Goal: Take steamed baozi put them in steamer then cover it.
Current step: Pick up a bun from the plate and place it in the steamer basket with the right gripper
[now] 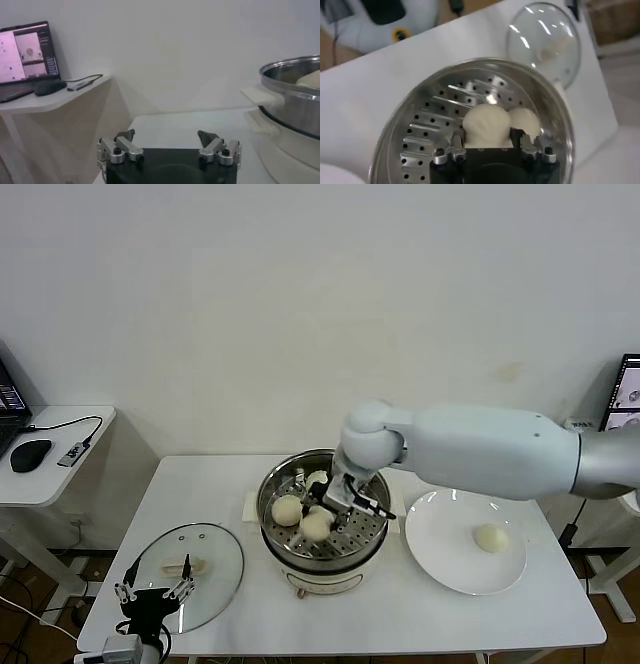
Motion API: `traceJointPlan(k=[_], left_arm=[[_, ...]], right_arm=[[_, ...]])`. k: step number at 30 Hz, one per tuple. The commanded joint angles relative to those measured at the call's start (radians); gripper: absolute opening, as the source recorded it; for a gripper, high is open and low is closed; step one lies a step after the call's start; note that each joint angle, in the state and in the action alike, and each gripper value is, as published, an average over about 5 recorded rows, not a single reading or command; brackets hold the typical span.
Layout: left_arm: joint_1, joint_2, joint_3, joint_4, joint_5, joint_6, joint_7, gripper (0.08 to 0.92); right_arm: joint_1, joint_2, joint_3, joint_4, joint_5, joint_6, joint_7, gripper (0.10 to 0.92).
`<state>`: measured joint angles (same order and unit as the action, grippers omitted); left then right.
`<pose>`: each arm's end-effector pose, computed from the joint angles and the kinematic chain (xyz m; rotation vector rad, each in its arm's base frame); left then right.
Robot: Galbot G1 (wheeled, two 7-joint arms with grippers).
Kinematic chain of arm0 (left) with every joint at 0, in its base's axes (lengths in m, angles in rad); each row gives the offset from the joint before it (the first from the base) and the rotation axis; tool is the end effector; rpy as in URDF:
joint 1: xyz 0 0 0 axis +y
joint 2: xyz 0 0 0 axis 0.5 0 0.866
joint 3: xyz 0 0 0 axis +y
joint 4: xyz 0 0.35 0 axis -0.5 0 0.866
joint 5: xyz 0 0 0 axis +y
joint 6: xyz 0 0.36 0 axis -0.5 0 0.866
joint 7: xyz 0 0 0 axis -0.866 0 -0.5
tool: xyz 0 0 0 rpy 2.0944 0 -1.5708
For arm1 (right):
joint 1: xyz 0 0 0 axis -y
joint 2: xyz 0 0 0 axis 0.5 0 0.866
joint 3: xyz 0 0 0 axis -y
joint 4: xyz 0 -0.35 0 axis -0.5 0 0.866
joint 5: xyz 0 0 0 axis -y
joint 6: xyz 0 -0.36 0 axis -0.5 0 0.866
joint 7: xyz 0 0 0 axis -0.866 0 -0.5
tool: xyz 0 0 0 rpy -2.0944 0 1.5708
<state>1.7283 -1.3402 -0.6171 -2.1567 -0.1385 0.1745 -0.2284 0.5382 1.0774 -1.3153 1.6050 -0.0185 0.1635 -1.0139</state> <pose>0.1435 0.0618 -0.2972 0.2620 -2.8749 -0.1982 0.4631 0.1456 -0.0886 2.1450 -0.6553 2.1974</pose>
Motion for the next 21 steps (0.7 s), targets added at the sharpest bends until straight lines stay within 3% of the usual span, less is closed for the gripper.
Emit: traceJointPlan(k=[1,10,17,21], left_arm=[[0.001,-0.002,0.001,0.002,0.002,-0.001,-0.001,0.823],[0.001,-0.004,0.004,0.006,0.004,-0.002,-0.003,0.823],[0.000,-0.001,0.002,0.001,0.003,-0.001,-0.003,0.823],[-0.001,0.004,-0.002,-0.001,0.001,-0.002,-0.003,0.823]], right_arm=[[-0.007,0.032,-0.025,-0.002,-0.093,0.106,-0.007,0.560],[-0.035,0.010,-0.025,0.001,-0.092,0.122,0.009,0.579],[0.003,-0.037,0.002,0.008,-0.050,0.099,0.022,0.760],[0.072,-0.112,0.001,0.025,0.013,0.013,0.004,0.816]])
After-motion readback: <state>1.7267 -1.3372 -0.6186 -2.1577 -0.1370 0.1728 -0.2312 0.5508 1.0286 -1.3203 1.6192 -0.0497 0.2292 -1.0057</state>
